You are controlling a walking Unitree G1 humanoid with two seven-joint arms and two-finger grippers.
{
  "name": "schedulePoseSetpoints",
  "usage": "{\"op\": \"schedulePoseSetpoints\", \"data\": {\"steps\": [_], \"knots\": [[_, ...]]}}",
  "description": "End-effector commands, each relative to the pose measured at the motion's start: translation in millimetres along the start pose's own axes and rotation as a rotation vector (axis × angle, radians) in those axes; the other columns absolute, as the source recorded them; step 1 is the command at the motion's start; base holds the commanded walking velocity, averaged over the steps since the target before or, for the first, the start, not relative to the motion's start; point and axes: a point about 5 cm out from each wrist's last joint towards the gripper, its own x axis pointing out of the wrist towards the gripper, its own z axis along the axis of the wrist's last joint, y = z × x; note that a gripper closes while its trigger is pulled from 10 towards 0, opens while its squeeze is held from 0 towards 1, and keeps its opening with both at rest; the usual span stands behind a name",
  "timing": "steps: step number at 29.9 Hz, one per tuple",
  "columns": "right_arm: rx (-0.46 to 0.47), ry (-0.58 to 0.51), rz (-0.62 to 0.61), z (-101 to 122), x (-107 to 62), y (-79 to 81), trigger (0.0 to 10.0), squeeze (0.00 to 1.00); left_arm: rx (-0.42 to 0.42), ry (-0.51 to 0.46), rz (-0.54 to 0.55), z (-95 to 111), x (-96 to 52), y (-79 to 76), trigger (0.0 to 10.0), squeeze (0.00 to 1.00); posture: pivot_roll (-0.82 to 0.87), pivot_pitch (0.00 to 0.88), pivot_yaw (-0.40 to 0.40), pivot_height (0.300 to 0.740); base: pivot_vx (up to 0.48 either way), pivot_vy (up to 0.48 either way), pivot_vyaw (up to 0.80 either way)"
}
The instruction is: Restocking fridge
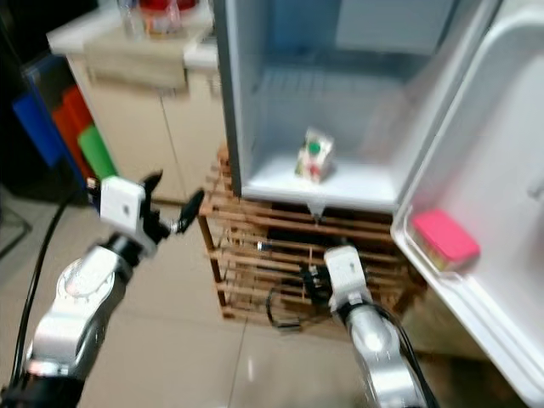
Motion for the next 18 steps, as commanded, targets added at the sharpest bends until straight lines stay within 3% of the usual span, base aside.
{"op": "schedulePoseSetpoints", "data": {"steps": [1,3,4,6,9,12,16,18], "knots": [[0.059,0.087,-0.077,-16.5,-2.6,-12.3,10.0,0.00,0.053,0.134,-0.025,-16.5,0.5,7.5,10.0,0.00,-0.02,0.000,0.009,0.740,0.000,0.000,0.00],[0.138,0.205,-0.190,-39.6,-9.7,-28.6,10.0,0.00,0.092,0.327,-0.089,-45.9,-3.1,8.8,10.0,0.00,-0.02,0.000,0.014,0.740,0.000,0.000,0.00],[0.138,0.205,-0.190,-39.6,-9.7,-28.6,10.0,0.00,0.092,0.327,-0.089,-45.9,-3.1,8.8,10.0,0.00,-0.02,0.000,0.014,0.740,0.000,0.000,0.00],[0.168,0.244,-0.253,-48.4,-11.5,-38.2,10.0,0.00,0.092,0.436,-0.098,-66.2,-6.4,12.7,10.0,0.00,-0.03,0.000,0.022,0.740,0.000,0.000,0.00],[0.174,0.230,-0.280,-47.3,-9.5,-42.4,10.0,0.00,0.054,0.449,-0.082,-73.1,-4.0,15.1,10.0,0.00,-0.05,0.000,0.032,0.740,0.000,0.000,0.00],[0.166,0.234,-0.328,-40.9,-3.0,-46.1,10.0,0.00,0.046,0.398,-0.061,-66.5,3.8,15.6,10.0,0.00,-0.06,0.000,0.035,0.740,0.000,0.000,0.00],[0.229,0.298,-0.398,-49.0,-5.8,-51.3,10.0,0.00,0.015,0.349,-0.123,-62.8,3.2,3.6,10.0,0.00,-0.06,0.000,0.034,0.740,0.000,0.000,0.00],[0.247,0.335,-0.414,-55.4,-8.8,-53.1,10.0,0.00,0.011,0.360,-0.186,-67.5,-1.3,-5.7,10.0,0.00,-0.06,0.000,0.033,0.740,0.000,-0.480,0.00]]}}
